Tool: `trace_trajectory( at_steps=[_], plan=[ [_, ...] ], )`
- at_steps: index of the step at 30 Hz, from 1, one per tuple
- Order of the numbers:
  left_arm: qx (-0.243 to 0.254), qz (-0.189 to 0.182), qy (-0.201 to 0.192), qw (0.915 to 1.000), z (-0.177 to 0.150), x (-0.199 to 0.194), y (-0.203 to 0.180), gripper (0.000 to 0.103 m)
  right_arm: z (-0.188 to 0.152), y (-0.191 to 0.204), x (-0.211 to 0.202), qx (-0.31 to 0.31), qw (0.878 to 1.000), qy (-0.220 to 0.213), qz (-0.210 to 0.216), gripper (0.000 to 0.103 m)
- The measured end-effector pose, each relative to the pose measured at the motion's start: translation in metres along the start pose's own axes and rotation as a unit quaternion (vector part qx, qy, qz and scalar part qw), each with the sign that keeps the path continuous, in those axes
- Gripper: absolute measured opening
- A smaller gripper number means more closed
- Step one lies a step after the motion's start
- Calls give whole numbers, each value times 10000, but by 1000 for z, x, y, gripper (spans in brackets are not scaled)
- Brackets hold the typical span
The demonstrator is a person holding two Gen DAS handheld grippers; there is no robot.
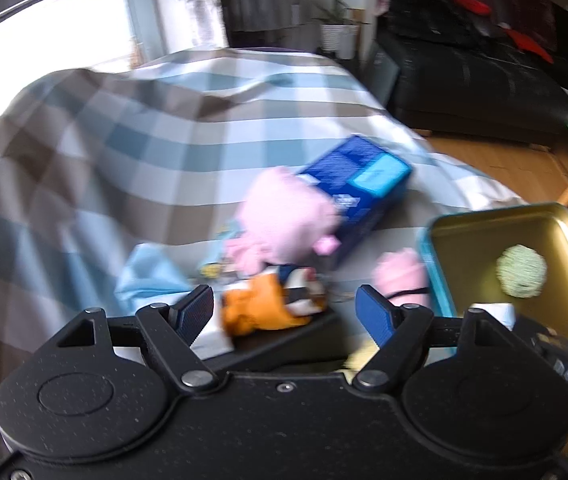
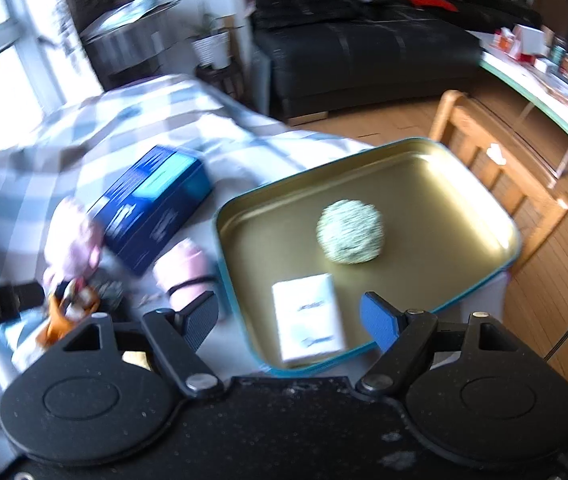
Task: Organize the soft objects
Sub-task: 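Move the left gripper to the NATURAL WOOD tissue pack while the right gripper moves to the clear bag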
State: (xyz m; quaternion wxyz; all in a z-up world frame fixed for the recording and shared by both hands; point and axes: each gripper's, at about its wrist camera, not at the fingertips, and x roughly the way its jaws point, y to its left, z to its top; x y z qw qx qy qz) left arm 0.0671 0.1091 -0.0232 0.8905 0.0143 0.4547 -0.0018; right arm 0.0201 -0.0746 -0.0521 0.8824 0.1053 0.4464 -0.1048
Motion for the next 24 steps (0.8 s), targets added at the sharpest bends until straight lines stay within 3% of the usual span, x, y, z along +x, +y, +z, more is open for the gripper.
trace_trajectory(
  at_steps=[5, 13, 21, 24],
  plan=[
    [-309, 178, 41, 9994, -2, 7, 36, 74, -20, 25, 4, -362, 9987, 211, 273, 79],
    [-275, 545, 39, 9981, -6, 21, 74, 74, -64, 67, 26, -1062, 9907, 769, 373, 79],
    [-765, 385, 177, 9962, -11, 34, 104, 74, -86, 81, 47, -1307, 9860, 1013, 230, 79],
    [-773, 261, 267, 9963, -14, 41, 102, 74, -91, 83, 52, -1361, 9852, 1027, 183, 84]
  ],
)
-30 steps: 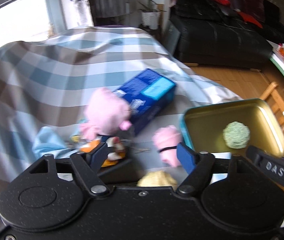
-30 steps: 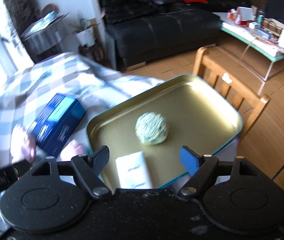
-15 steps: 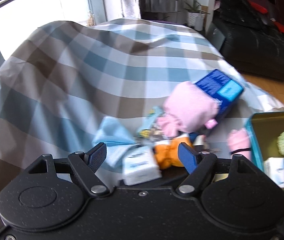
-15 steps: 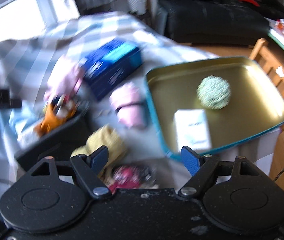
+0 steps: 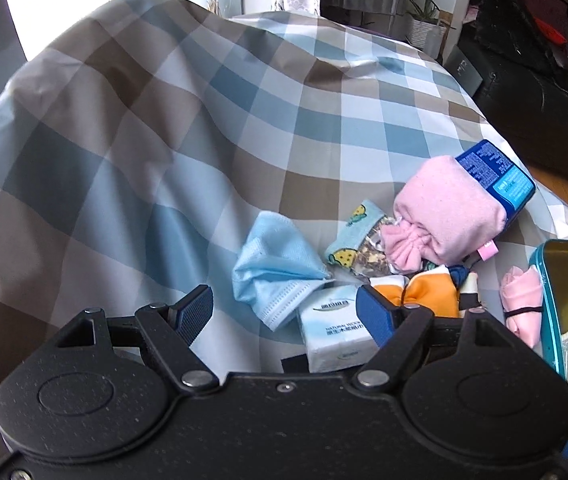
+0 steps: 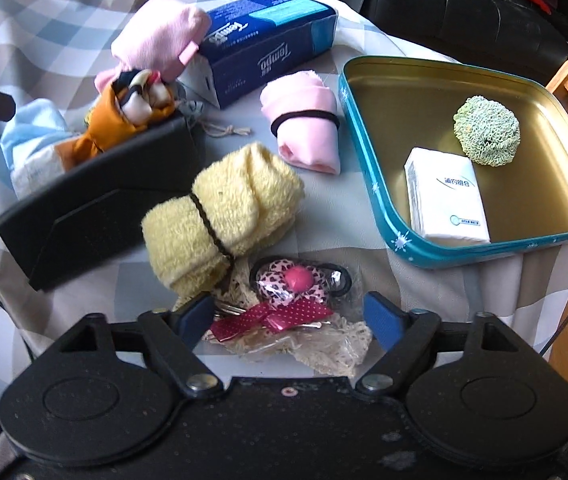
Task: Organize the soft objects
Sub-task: 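Move the left gripper to the NATURAL WOOD tissue pack while the right gripper moves to the clear bag, then grasp the NATURAL WOOD tissue pack with the left gripper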
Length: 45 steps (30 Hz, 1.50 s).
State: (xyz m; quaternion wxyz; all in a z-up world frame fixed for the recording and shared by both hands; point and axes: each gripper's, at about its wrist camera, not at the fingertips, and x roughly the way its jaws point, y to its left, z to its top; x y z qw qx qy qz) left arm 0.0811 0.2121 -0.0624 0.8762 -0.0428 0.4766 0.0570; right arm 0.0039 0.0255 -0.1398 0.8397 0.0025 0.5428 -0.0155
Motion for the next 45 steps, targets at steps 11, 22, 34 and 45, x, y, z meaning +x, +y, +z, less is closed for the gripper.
trace_trajectory(
  at_steps=[11, 22, 34, 45],
  plan=[
    [186, -295, 377, 9987, -11, 28, -18, 74, -8, 5, 12, -122, 9999, -17, 27, 91],
    [136, -382, 540, 9977, -12, 49, -23, 73, -6, -11, 23, 368, 9987, 237, 279, 94],
    [99, -490, 575, 9971, -13, 53, -23, 53, -10, 6, 8, -112, 9994, 30, 335, 62],
    [241, -408, 355, 9982, -19, 48, -26, 53, -12, 19, 3, -258, 9997, -1, -57, 61]
  ],
)
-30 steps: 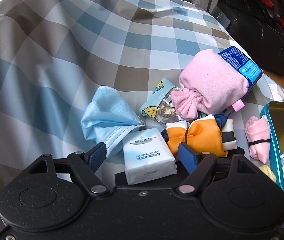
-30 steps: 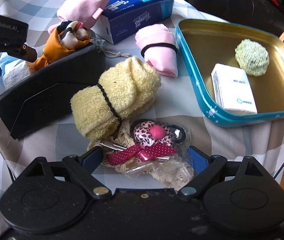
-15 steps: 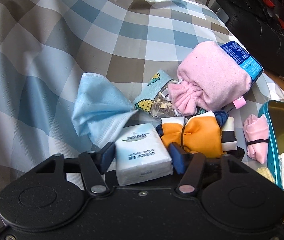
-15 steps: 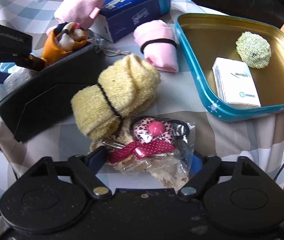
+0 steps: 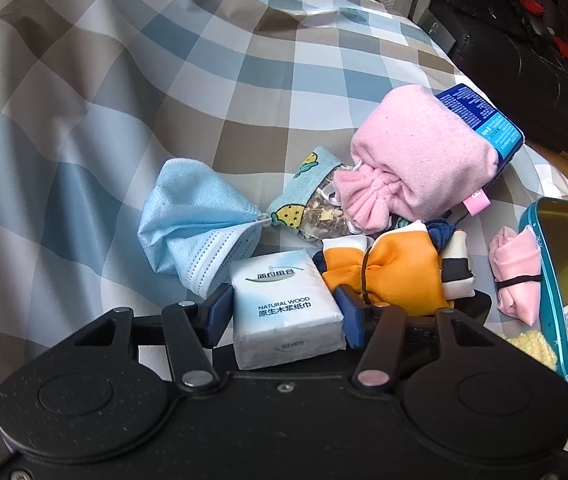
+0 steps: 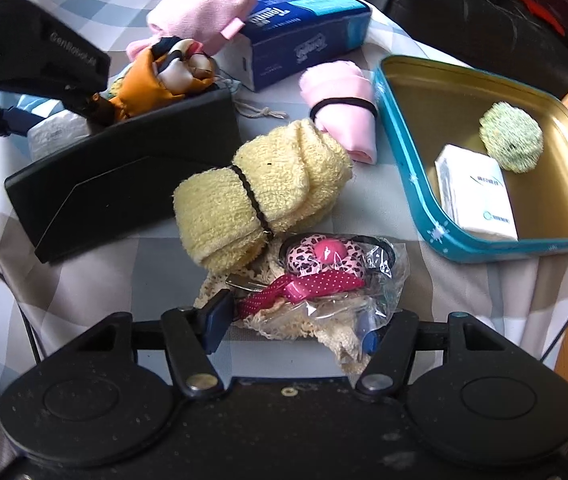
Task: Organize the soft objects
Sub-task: 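Grasp the NATURAL WOOD tissue pack with the left gripper, then grasp the clear plastic bag with the pink bow with the right gripper and lift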
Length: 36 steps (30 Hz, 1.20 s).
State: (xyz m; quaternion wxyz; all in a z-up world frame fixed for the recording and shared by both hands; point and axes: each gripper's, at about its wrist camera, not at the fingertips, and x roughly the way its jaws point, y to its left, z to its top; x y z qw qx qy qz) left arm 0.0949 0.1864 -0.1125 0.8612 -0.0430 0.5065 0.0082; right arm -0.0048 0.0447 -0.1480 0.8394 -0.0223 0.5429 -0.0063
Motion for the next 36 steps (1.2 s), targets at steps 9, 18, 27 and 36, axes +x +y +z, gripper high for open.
trace_trajectory(
  at_steps=[9, 18, 27, 36],
  plan=[
    [356, 208, -222, 9989, -8, -3, -10, 52, -3, 23, -10, 59, 9998, 74, -149, 55],
    [115, 214, -129, 9996, -4, -5, -4, 52, -7, 42, -12, -326, 9995, -49, -29, 55],
    [27, 275, -166, 9995, -2, -9, -5, 50, -1, 16, -12, -249, 9975, 39, 659, 54],
    [-151, 282, -283, 9991, -1, -16, -4, 50, -4, -4, -6, -571, 9917, -253, 1125, 54]
  ],
)
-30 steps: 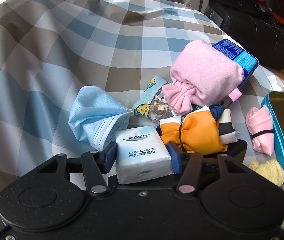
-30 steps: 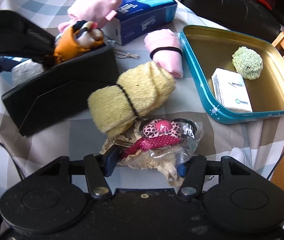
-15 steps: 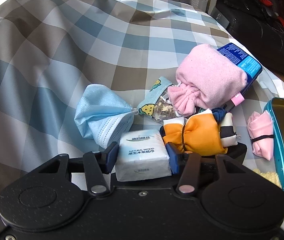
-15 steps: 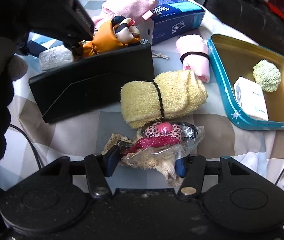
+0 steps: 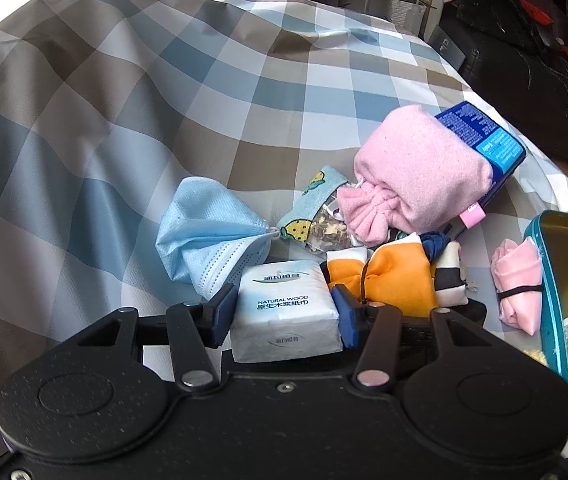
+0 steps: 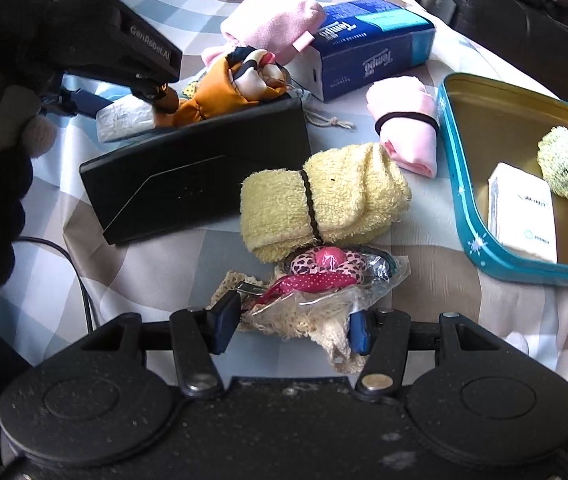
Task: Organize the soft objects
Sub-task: 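Grasp the clear plastic bag with the pink bow with the right gripper and lift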
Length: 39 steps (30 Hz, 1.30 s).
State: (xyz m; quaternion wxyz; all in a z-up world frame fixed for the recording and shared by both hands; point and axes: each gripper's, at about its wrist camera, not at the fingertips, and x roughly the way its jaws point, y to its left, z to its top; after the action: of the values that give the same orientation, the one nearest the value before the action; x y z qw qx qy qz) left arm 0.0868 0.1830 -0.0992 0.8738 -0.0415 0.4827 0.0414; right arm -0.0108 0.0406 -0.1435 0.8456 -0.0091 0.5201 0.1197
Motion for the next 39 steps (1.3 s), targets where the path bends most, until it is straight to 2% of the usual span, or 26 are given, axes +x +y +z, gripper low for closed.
trace_trajectory(
  at_steps=[6, 13, 19, 25, 29, 33, 36, 39],
  plan=[
    [-126, 107, -45, 9999, -2, -5, 2, 50, -5, -4, -6, -298, 9992, -237, 135, 54],
    [-437, 72, 35, 9990, 0, -4, 12, 50, 3, -34, -14, 254, 9968, -338, 683, 53],
    [-555, 16, 209, 9982, -1, 1, 16, 50, 6, -48, -19, 311, 9955, -622, 651, 51],
    [-543, 54, 206, 9983, 0, 2, 18, 50, 10, -48, -14, 106, 9971, -455, 599, 52],
    [-394, 56, 119, 9991, 0, 2, 15, 51, 17, -43, -6, -825, 9952, -289, 428, 54],
    [-137, 146, -47, 9998, -2, -4, 5, 52, 25, -50, 4, -1359, 9889, -112, 596, 58],
    [-117, 200, -99, 9997, -4, -5, 6, 56, 20, -63, 10, -1352, 9881, -204, 701, 61],
    [-288, 182, -36, 9994, -4, -3, 12, 56, 17, -73, 19, -917, 9927, -53, 783, 64]
  ],
)
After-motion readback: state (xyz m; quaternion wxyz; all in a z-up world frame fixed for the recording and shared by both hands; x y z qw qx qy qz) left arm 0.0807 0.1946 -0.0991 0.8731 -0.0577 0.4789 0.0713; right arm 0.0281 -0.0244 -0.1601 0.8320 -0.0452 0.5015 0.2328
